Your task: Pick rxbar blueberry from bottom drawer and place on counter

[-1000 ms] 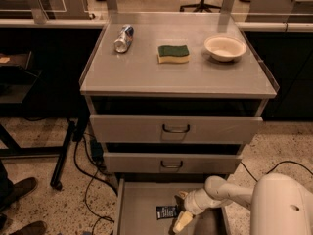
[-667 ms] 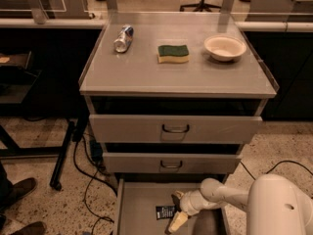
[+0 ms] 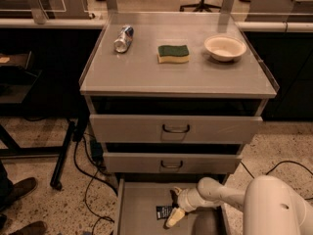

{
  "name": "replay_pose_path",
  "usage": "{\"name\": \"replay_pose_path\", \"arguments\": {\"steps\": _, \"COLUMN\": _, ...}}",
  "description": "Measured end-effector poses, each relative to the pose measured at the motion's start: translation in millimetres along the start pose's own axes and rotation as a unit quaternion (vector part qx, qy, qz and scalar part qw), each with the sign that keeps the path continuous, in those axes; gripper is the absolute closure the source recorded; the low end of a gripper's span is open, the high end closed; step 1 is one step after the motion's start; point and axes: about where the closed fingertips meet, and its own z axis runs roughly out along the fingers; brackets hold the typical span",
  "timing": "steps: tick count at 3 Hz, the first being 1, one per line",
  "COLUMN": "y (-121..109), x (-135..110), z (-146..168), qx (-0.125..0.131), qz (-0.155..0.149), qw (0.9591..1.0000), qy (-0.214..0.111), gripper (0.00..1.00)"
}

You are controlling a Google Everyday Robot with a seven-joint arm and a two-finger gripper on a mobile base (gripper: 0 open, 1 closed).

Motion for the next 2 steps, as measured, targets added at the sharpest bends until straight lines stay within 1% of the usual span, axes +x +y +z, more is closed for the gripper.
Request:
{"name": "replay_pose_path", "arguments": {"steps": 1, "y": 7, "x": 0, "z": 17, "qx": -0.014, "qz": -0.014, "qw": 0.9998, "qy": -0.006, "gripper": 0.00}}
{"name": "replay_pose_path", "arguments": {"steps": 2, "y": 9, "x": 4, "z": 36, "qx": -0.020, "qz": -0.018, "qw": 0.9996, "qy": -0.010, "gripper": 0.00}}
